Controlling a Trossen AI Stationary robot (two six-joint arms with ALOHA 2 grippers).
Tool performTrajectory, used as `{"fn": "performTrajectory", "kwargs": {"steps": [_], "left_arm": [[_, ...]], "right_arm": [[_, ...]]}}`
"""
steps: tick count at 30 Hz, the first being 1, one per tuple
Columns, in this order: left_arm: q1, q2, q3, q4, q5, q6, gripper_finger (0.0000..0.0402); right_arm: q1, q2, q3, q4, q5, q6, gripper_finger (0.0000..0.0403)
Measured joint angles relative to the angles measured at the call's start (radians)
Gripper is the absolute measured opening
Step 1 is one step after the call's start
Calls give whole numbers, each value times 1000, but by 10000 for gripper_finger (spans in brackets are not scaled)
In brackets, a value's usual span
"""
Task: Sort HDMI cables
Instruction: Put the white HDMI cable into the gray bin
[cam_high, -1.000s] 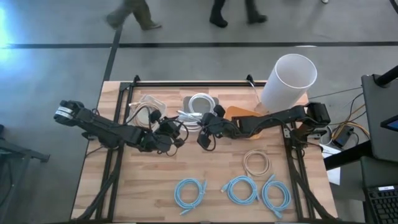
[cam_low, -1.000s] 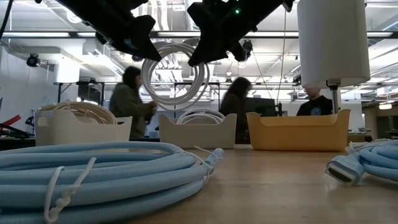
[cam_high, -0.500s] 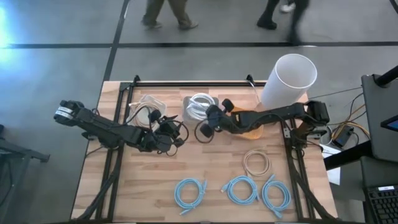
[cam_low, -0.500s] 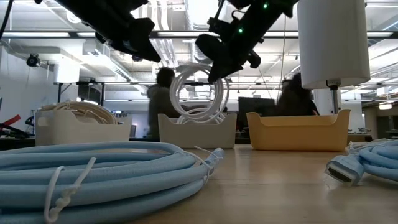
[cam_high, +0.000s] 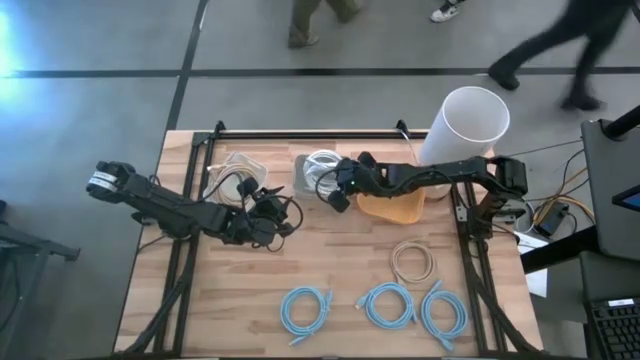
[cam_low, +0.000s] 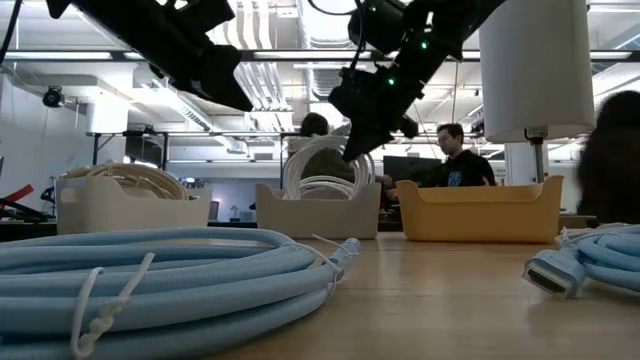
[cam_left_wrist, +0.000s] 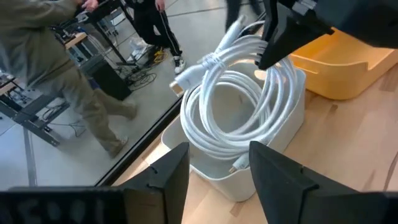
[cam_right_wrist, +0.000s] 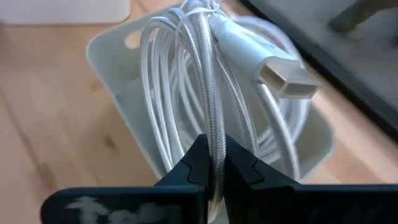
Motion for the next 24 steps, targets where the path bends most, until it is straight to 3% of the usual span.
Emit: {"fn": "performTrajectory", "kwargs": {"steps": [6,15,21,24], "left_arm": [[5,0,0,1,0,-1,172],[5,0,-7,0,0,-1,172],[6,0,-7,0,0,-1,172],[6,0,-7,0,0,-1,172]], "right_arm": [[-25,-2,-61,89,-43,-33,19],[-35,-2,-69,97,-42,-75,85],[-38,-2,-69,102,78,-101,117],[-38,-2,-68,103,89,-119,125]]}}
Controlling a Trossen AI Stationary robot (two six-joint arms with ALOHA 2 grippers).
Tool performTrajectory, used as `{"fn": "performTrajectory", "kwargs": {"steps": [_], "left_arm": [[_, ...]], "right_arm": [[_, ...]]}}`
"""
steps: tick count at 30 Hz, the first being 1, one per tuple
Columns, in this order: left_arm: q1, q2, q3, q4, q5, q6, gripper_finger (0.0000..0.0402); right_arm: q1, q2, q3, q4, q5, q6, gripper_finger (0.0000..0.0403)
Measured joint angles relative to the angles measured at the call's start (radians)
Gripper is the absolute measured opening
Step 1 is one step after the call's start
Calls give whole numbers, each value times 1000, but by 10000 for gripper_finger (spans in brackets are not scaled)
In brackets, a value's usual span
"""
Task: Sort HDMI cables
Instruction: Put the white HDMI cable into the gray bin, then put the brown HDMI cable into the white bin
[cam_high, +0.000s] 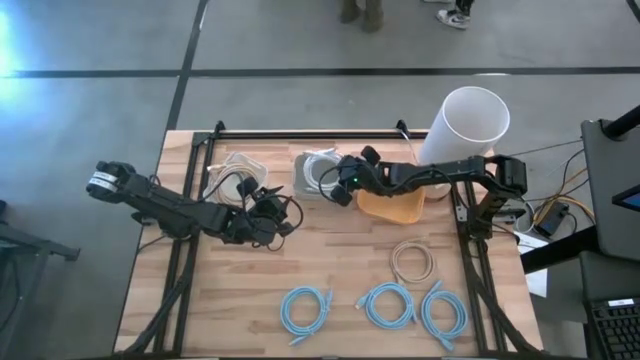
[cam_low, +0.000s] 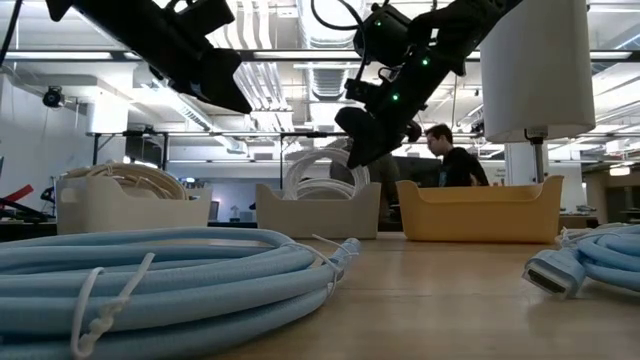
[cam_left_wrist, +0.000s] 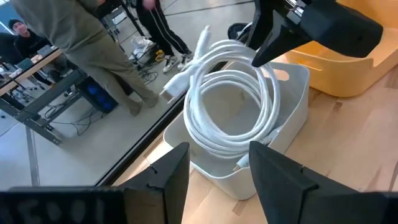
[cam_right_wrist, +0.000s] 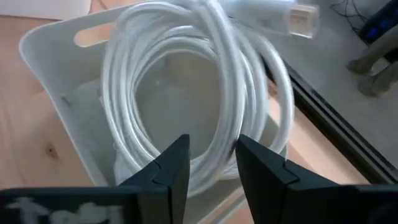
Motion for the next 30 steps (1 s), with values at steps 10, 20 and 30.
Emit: {"fn": "performTrajectory", "kwargs": {"steps": [10,20,30], "left_arm": [[1,0,0,0,0,0,172],[3,0,0,0,0,0,172],[3,0,0,0,168,-1,172]], "right_arm": [[12,-16,1,-1,-7,8,141],[96,-109,2,3,-224,85,134],[275,-49,2,0,-394,93,144]]}}
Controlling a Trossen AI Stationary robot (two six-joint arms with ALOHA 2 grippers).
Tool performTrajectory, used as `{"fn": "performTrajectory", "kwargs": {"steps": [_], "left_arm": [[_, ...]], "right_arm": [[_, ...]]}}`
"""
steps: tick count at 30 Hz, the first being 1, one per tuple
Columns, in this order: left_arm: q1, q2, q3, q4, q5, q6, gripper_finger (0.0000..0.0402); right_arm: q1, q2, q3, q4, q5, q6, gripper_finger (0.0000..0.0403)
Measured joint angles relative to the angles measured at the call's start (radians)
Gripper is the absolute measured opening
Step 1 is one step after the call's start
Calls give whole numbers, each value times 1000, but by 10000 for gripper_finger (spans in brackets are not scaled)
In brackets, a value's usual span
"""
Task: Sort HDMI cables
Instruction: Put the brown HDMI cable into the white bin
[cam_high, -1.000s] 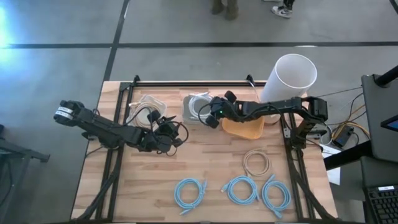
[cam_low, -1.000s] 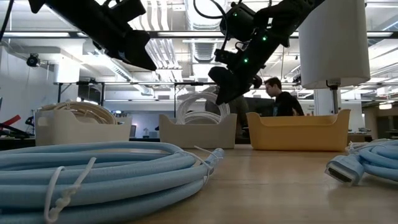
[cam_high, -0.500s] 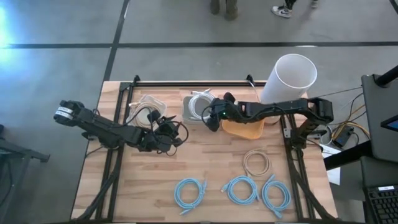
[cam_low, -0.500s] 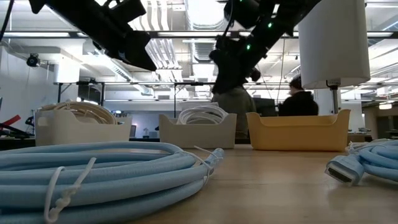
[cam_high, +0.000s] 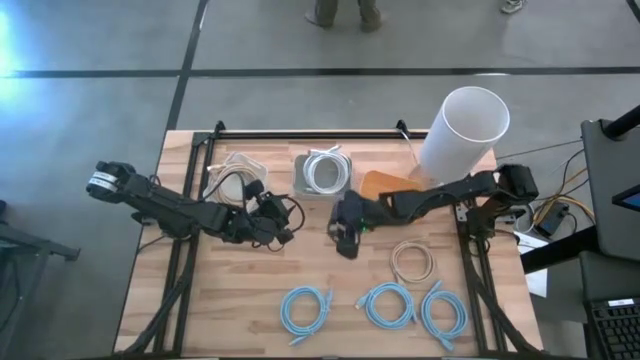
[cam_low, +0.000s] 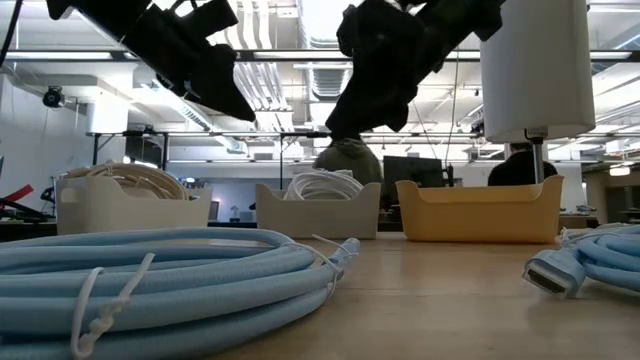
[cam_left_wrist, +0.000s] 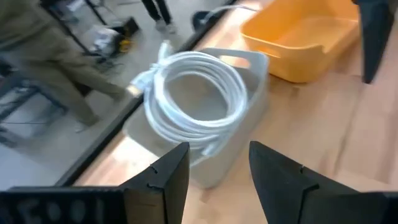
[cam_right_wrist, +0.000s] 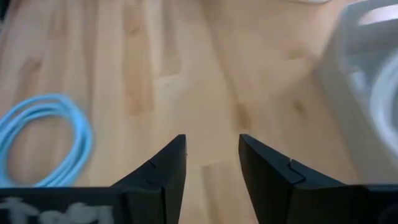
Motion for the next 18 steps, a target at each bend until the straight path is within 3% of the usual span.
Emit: {"fn": "performTrajectory", "kwargs": {"steps": [10,13,18], "left_arm": [[0,0,0,0,176,0,172],[0,0,0,-1,187,0,172],[1,0,0,-2,184,3,172]], "right_arm": [[83,-1,1,-38,-22,84,145],[86,-3,28,-192,-63,176,146],[99,-4,68,-583,-69,560,140]]}}
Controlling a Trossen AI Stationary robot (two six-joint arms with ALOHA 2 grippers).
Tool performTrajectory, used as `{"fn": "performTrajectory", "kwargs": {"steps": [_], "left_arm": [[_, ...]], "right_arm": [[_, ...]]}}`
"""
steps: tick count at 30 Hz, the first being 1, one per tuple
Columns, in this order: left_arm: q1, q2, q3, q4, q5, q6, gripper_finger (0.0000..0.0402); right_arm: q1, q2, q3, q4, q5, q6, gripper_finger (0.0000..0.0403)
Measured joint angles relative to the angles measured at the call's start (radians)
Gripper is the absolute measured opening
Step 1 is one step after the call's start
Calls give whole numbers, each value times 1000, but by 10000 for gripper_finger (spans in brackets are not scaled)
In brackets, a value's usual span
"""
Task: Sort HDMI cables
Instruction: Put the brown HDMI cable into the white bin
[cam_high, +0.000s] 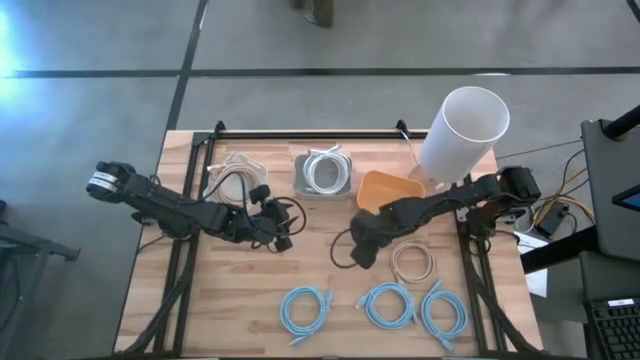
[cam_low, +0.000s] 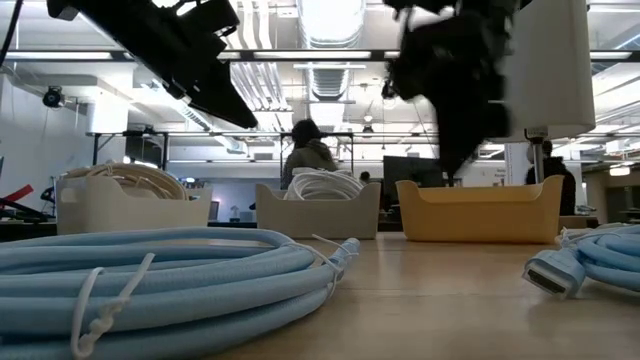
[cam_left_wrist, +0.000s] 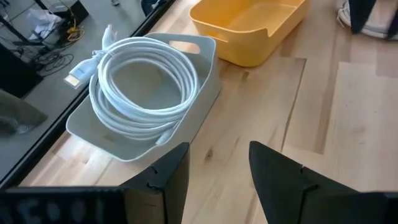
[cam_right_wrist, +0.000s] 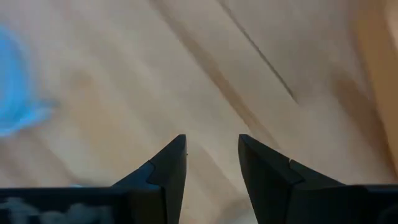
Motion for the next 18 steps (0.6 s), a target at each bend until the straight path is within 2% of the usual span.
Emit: {"fn": "performTrajectory", "kwargs": {"steps": [5,18], "left_arm": [[0,0,0,-5,-2,12,172],[0,0,0,-68,-3,14,172]], "right_arm": [[54,0,-23,-174,7,282,137],[154,3,-85,-174,20,777,132]]}}
